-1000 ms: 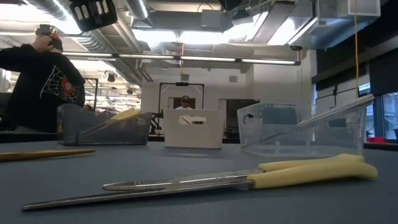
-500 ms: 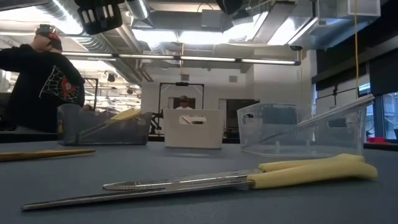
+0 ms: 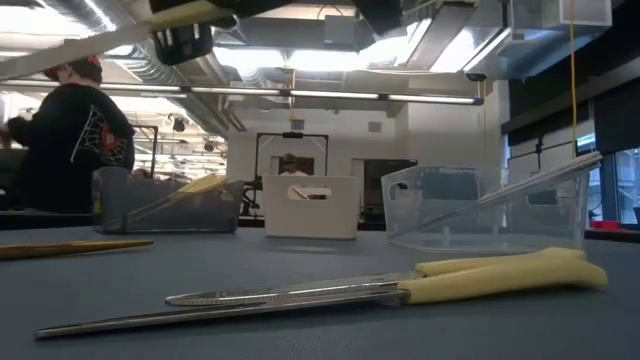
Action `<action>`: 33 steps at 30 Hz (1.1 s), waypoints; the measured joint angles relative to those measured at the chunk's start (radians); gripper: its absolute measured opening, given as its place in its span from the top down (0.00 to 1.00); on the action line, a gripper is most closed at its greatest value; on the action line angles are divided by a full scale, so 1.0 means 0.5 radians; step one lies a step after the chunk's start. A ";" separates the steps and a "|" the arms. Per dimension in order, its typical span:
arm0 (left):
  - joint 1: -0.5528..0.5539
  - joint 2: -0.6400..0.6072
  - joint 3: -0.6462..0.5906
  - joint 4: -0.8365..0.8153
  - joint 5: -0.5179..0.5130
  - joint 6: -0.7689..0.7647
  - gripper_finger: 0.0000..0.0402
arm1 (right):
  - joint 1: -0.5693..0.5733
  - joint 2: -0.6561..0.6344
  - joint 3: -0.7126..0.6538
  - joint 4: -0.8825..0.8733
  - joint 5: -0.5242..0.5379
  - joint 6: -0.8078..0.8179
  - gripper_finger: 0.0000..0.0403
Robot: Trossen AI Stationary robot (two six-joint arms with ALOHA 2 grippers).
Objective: Sort silverware by color (type)
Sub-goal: Put the yellow knife into the black bin
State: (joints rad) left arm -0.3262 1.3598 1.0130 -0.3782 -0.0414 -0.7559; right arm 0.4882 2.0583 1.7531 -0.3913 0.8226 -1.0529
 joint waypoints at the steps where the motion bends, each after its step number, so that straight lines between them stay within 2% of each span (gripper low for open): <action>1: 0.012 0.000 0.000 -0.005 0.001 0.005 0.86 | 0.006 0.000 0.000 -0.019 0.014 0.034 0.75; 5: 0.059 0.002 -0.001 -0.034 0.001 0.014 0.86 | 0.006 -0.001 0.002 -0.111 0.081 0.193 0.75; 15: 0.228 0.002 -0.002 -0.123 0.000 0.024 0.86 | 0.007 -0.001 0.003 -0.534 0.080 0.688 0.75; 23: 0.443 0.002 -0.002 -0.121 0.021 0.275 0.86 | 0.007 -0.002 0.003 -0.960 0.075 1.200 0.75; 28: 0.620 -0.069 -0.005 -0.130 0.100 0.405 0.86 | 0.007 -0.003 0.003 -1.198 0.005 1.498 0.75; 33: 0.804 -0.221 -0.005 -0.174 0.119 0.579 0.86 | 0.006 -0.003 0.003 -1.323 -0.209 1.724 0.75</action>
State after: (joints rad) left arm 0.0759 1.2494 1.0107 -0.4652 0.0181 -0.4662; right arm 0.4911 2.0567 1.7546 -1.0529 0.7179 -0.1907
